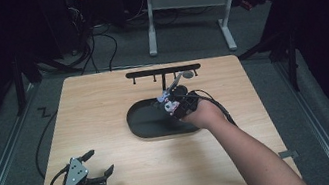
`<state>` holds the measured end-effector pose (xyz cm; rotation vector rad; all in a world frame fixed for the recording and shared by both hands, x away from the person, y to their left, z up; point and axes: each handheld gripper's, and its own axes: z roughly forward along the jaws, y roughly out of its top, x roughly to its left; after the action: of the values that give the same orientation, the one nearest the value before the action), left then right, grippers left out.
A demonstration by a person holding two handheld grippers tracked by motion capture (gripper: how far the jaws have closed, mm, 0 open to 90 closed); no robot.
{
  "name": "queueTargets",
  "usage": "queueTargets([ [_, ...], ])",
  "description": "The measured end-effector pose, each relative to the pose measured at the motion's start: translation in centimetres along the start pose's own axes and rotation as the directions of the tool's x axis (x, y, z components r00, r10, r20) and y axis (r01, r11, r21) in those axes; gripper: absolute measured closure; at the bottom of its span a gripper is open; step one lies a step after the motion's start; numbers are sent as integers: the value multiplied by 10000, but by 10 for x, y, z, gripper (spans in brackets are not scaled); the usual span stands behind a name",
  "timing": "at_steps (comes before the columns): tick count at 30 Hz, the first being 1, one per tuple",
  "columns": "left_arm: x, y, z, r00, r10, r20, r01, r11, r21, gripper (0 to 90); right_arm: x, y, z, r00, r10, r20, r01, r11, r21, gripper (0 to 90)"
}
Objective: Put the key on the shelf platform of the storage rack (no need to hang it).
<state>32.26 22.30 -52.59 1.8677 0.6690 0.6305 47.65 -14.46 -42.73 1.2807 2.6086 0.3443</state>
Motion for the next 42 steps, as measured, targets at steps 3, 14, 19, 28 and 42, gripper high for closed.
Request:
queueTargets([
  [3,0,0,0,10000,12,27,-12,10000,47,150,-1,1,3,9997,229,-13,-229,9997,108,473],
  [14,0,-1,0,10000,15,21,-15,9999,102,150,-3,6,30,9996,-126,233,117,9992,377,473],
  [19,1,-1,0,10000,21,22,-21,9999,107,150,-5,-2,40,9999,-17,100,9,9974,724,471],
  [28,-1,0,2,10000,67,65,-68,9999,109,150,-15,-18,46,9997,243,78,-252,9912,1301,465],
  [42,-1,0,2,10000,55,52,-55,9999,144,150,-12,-15,52,9996,285,60,-290,9927,1168,382],
])
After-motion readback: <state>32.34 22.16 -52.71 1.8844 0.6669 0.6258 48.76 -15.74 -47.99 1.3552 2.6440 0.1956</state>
